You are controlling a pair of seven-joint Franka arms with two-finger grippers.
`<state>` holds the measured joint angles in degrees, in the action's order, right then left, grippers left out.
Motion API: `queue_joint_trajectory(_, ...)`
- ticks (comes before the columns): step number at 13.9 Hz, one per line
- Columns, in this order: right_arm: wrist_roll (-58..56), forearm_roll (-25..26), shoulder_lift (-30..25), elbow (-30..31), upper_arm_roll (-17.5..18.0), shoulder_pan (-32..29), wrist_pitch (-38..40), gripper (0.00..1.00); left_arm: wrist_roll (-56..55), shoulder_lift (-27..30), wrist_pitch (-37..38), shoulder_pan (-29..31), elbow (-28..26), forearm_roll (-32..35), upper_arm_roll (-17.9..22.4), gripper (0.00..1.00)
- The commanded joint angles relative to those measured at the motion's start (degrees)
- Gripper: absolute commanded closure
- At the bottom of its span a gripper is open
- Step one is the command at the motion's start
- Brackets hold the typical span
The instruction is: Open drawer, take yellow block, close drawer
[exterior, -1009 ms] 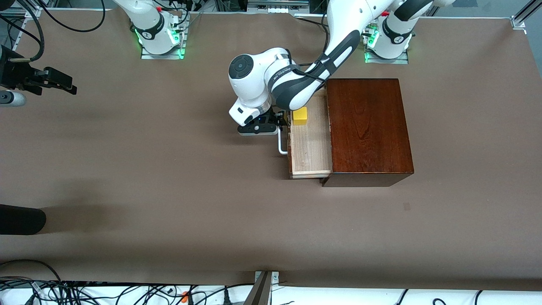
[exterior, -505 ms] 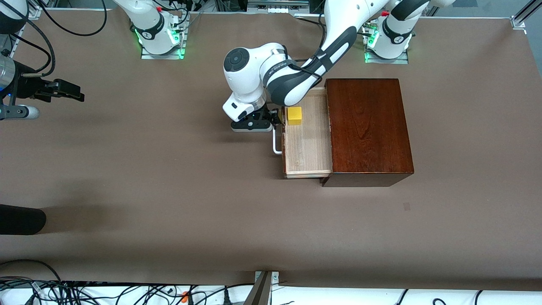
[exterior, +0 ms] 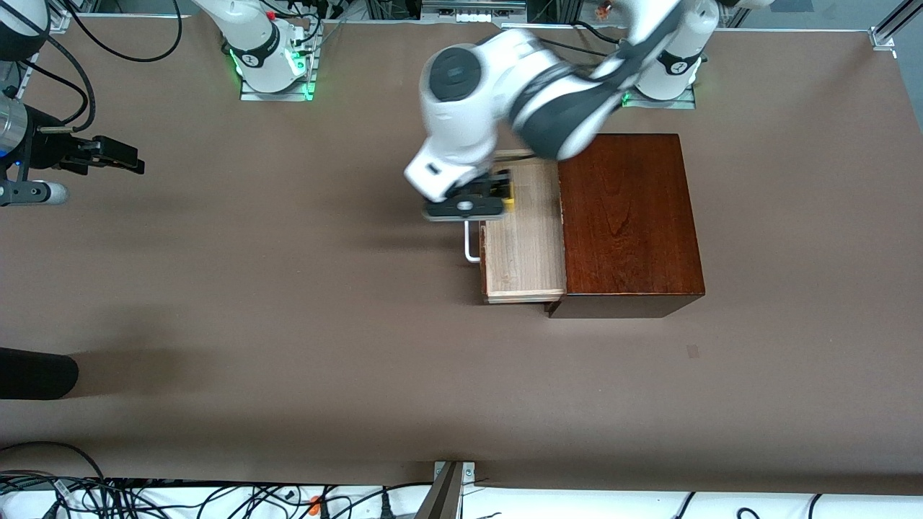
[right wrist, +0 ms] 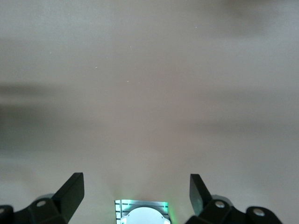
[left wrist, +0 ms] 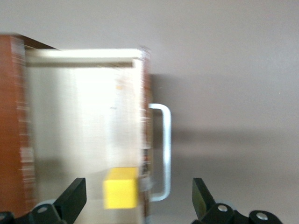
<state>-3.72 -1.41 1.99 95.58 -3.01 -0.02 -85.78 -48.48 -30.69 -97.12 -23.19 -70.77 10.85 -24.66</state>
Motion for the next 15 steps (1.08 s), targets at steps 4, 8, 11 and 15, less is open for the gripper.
queue_joint_trajectory(4,11.33,-0.08,0.29,-0.92,0.73,1.06,0.97,0.0,17.68,18.29,2.89,19.12,-15.45,-9.35,-0.92,0.0)
queue_joint_trajectory(8,27.42,-0.26,1.96,-0.92,0.73,9.4,0.09,0.0,30.79,21.98,6.85,31.34,-15.36,-13.21,-0.92,0.0)
queue_joint_trajectory(11,41.2,-4.46,6.25,-3.37,0.73,14.85,-0.87,0.0,37.74,23.92,8.61,32.69,-15.36,-14.45,4.06,0.0)
queue_joint_trajectory(15,61.42,-10.34,13.63,-10.57,0.73,21.36,-2.89,0.0,48.54,26.56,10.81,24.8,-15.62,-14.71,18.64,0.0)
